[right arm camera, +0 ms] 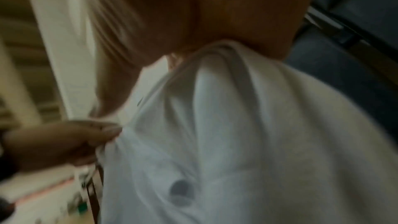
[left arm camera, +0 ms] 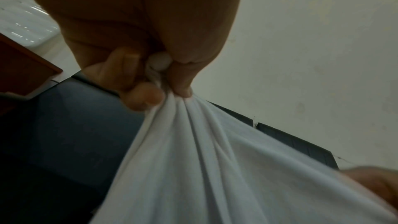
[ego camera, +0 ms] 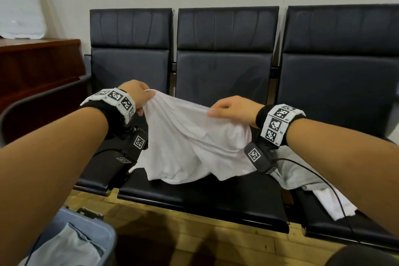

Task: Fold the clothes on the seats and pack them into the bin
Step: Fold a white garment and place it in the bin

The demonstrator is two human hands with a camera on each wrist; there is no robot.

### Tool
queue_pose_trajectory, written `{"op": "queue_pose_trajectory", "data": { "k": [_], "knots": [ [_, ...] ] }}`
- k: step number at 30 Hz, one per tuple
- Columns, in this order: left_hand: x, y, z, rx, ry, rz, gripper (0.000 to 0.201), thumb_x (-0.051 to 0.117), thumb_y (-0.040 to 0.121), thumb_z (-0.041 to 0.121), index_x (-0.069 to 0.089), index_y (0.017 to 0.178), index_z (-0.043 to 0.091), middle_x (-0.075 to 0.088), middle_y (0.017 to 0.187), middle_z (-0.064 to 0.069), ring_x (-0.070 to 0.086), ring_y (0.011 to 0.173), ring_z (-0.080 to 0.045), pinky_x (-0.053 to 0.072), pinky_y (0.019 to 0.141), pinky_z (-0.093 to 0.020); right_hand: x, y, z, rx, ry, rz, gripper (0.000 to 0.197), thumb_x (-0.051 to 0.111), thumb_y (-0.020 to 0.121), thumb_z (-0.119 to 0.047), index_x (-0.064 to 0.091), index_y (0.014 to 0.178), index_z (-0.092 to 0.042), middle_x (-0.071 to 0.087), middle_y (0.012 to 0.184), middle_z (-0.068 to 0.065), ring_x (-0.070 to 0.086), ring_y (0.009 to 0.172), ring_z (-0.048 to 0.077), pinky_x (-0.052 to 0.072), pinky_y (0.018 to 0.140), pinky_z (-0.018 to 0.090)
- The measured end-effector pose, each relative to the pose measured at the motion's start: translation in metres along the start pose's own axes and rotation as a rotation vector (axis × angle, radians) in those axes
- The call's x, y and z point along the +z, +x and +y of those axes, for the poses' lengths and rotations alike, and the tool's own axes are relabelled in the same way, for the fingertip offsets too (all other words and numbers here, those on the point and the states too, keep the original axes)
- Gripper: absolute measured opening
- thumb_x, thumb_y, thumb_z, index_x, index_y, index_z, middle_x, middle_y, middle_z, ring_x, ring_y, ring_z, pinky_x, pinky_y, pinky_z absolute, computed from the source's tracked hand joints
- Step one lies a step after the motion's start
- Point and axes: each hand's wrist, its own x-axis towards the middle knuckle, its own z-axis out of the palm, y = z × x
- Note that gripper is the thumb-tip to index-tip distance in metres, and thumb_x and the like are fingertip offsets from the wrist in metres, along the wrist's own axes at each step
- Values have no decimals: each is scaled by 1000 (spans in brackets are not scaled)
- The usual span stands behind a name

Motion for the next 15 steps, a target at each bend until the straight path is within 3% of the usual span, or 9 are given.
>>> {"op": "queue_pose_trajectory", "data": {
  "k": [3, 5, 7, 8, 9, 11, 12, 13, 15],
  "knots": [
    [11, 0, -1, -56, -131, -37, 27, 45, 98, 30, 58, 95, 6, 69, 76, -23, 69, 66, -36, 48, 58, -30, 5, -5, 14, 118, -474, -179, 28, 83, 71, -41, 71, 77, -17, 70, 73, -2, 62, 65, 13, 51, 64, 28],
    [19, 3, -2, -72, -246, -27, 21, 49, 98, 26, 55, 84, 11, 68, 73, -15, 70, 71, -35, 58, 64, -36, 5, -5, 32, 193, -570, -123, 20, 76, 80, -29, 68, 79, -11, 66, 77, 5, 59, 68, 18, 49, 61, 29],
    [23, 7, -6, -97, -316, -16, 17, 53, 97, 23, 55, 81, 15, 66, 55, -4, 69, 72, -32, 61, 66, -43, 1, -5, 51, 285, -434, -67, 16, 64, 90, -21, 66, 93, -5, 65, 93, 14, 63, 81, 26, 56, 66, 34],
    [24, 10, -9, -119, -336, -33, 15, 54, 96, 23, 58, 88, 12, 67, 53, -3, 70, 72, -33, 61, 69, -45, -1, -7, 59, 343, -284, -46, 14, 58, 94, -18, 64, 96, -5, 62, 98, 16, 64, 87, 31, 60, 70, 39],
    [25, 12, -12, -147, -355, -51, 16, 53, 96, 22, 59, 96, 7, 69, 60, -8, 71, 72, -34, 60, 71, -45, -2, -11, 64, 377, -149, -22, 11, 54, 97, -14, 61, 95, -6, 60, 97, 16, 64, 89, 34, 61, 68, 44],
    [30, 12, -15, -179, -379, -66, 17, 51, 98, 18, 56, 105, 4, 68, 85, -20, 70, 72, -34, 61, 60, -38, -3, -13, 71, 339, -85, 73, 9, 50, 97, -9, 58, 92, -8, 58, 92, 13, 62, 83, 31, 59, 59, 38],
    [33, 13, -17, -175, -369, -55, 17, 50, 98, 17, 56, 106, 3, 66, 93, -22, 70, 74, -33, 61, 56, -33, -3, -13, 73, 288, -126, 109, 10, 51, 97, -13, 58, 91, -11, 59, 90, 10, 60, 81, 27, 54, 58, 33],
    [36, 16, -20, -162, -336, -37, 19, 50, 98, 16, 58, 107, 1, 65, 98, -23, 70, 77, -33, 61, 58, -35, -3, -12, 75, 226, -161, 123, 15, 55, 96, -22, 59, 87, -12, 59, 86, 7, 58, 80, 24, 48, 61, 29],
    [43, 19, -28, -131, -200, -6, 20, 51, 97, 16, 60, 100, -2, 66, 103, -25, 69, 86, -36, 60, 74, -41, -3, -14, 73, 189, -138, 65, 38, 64, 89, -45, 59, 78, -10, 58, 76, 2, 55, 71, 16, 43, 63, 26]
  ]
}}
